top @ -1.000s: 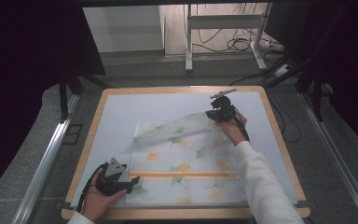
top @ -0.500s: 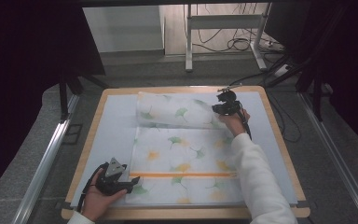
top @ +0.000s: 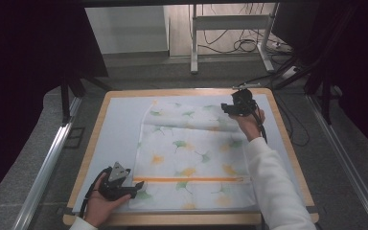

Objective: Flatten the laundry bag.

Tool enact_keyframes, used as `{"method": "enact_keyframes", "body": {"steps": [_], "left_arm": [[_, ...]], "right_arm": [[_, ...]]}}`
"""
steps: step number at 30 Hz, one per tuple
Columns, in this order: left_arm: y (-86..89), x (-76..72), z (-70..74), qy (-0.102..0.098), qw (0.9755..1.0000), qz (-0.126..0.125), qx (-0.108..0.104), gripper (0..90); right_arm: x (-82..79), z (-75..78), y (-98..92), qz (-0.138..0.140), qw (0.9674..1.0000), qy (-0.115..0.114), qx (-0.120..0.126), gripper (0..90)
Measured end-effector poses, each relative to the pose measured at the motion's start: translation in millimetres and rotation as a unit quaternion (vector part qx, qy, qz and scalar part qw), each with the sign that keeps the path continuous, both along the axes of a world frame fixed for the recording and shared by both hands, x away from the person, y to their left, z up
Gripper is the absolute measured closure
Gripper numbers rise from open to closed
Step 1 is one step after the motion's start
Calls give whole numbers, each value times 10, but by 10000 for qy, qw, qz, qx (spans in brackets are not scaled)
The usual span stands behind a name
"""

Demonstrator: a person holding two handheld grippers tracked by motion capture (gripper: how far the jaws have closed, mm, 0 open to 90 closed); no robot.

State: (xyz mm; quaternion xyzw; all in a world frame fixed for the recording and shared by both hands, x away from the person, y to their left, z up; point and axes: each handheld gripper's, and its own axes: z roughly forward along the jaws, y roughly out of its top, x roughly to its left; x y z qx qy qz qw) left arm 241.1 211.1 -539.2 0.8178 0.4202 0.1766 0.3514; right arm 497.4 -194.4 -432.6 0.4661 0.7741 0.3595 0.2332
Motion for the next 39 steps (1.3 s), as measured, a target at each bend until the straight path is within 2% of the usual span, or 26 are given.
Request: {"method": "enact_keyframes", "body": {"steps": [5,14,17,18,20,21,24,26,27,28,29,30,33,34,39], "left_arm": [[-13,2,-4,3,10000,1,8,292],[-15,-6,-5,5,10000,8,15,292],[-5,-26,-8,3,10000,39,10,292],[-5,-26,-8,3,10000,39,10,292],[3,-45,1,-16,10000,74,-5,293],[3,-45,1,-16,10000,74,-5,292],[1,-56,14,-60,9999,97,-14,292],[-5,-57,15,-74,9999,114,-6,292],[-5,-57,15,-74,9999,114,-6,291],[-7,-62,23,-91,9999,131,-34,289],[-7,-62,23,-91,9999,131,-34,288],[-12,-70,28,-115,9997,168,-104,288],[-4,-94,46,-174,9995,211,-128,287],[3,-92,46,-172,9995,226,-106,286],[-19,-57,45,-164,9996,229,-98,287]], "right_arm": [[-149,113,-56,170,9998,-113,11,428],[-519,80,-167,598,9981,90,135,428],[-756,2,-195,909,9955,207,140,430],[-756,2,-195,909,9955,207,140,430],[-935,-66,-206,1098,9934,247,232,433],[-935,-66,-206,1098,9934,247,232,433],[-1115,-150,-210,1273,9911,289,275,433],[-1283,-245,-231,1448,9883,373,304,431],[-1283,-245,-231,1448,9883,373,304,431],[-1379,-290,-257,1538,9868,405,304,430],[-1379,-290,-257,1538,9868,405,304,430],[-1423,-304,-269,1569,9862,429,293,428],[-1554,-335,-323,1612,9853,431,373,427],[-1639,-368,-353,1634,9849,440,361,424],[-1778,-446,-413,1662,9842,508,331,414]]}}
